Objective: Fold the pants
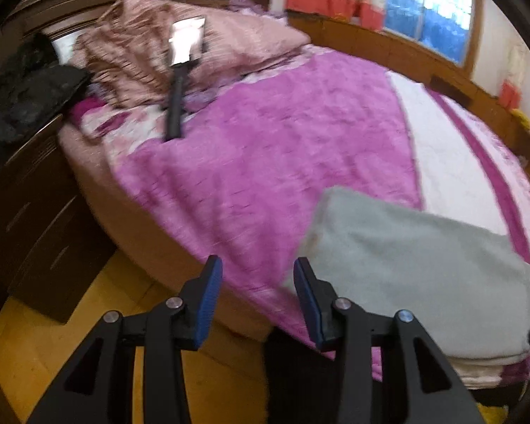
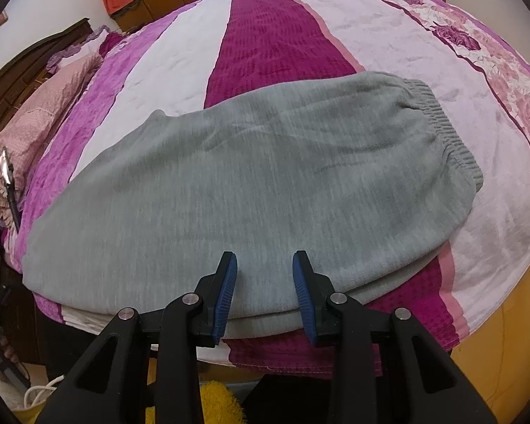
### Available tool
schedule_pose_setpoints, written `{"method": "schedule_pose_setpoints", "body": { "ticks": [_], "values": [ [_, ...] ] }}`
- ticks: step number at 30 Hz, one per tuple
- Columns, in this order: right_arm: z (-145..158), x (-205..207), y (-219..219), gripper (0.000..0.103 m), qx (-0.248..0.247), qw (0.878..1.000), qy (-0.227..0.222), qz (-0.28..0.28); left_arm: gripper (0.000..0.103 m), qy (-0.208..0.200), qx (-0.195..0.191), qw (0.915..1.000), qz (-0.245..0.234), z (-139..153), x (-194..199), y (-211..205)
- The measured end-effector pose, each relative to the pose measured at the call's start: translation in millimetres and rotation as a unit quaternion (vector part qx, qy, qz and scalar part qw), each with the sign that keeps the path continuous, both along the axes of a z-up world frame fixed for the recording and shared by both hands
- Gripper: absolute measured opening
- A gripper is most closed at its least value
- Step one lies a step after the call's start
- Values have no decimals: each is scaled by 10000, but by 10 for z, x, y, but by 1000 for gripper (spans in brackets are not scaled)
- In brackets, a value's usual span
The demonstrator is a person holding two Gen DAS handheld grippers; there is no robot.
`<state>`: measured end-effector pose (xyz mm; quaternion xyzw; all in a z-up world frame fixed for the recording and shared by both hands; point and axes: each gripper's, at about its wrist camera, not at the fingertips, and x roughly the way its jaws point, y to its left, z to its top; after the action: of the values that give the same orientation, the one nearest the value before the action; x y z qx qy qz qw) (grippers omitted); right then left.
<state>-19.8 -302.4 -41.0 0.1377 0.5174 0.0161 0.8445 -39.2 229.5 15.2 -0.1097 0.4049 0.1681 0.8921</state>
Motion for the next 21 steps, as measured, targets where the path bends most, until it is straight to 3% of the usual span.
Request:
{"method": "schedule_pose_setpoints", "body": {
  "ticks": [4,9,11,13,16,21],
  "values": [
    [46,-8,-31,26,-3,10000,-70,-42,45,-154,16,9975,-689,52,180,-372],
    [64,13,-89,26,-18,9998,-201,-14,43,15,-271,9883,-1499,-155,474,-738],
    [-20,77,-151,26,-194,9997,-152,-26,43,339,-161,9896,-1386,-312,602,-747],
    [-145,137,-300,22,7,9999,-37,-135,41,640,-209,9915,-1112,-486,680,-643],
    [-137,109,-533,16,505,9982,-66,-304,37,525,-401,9925,-1033,-494,653,-514],
    [89,-85,-959,18,383,9941,-374,-947,37,636,-273,9934,-912,-448,623,-508]
  ]
}}
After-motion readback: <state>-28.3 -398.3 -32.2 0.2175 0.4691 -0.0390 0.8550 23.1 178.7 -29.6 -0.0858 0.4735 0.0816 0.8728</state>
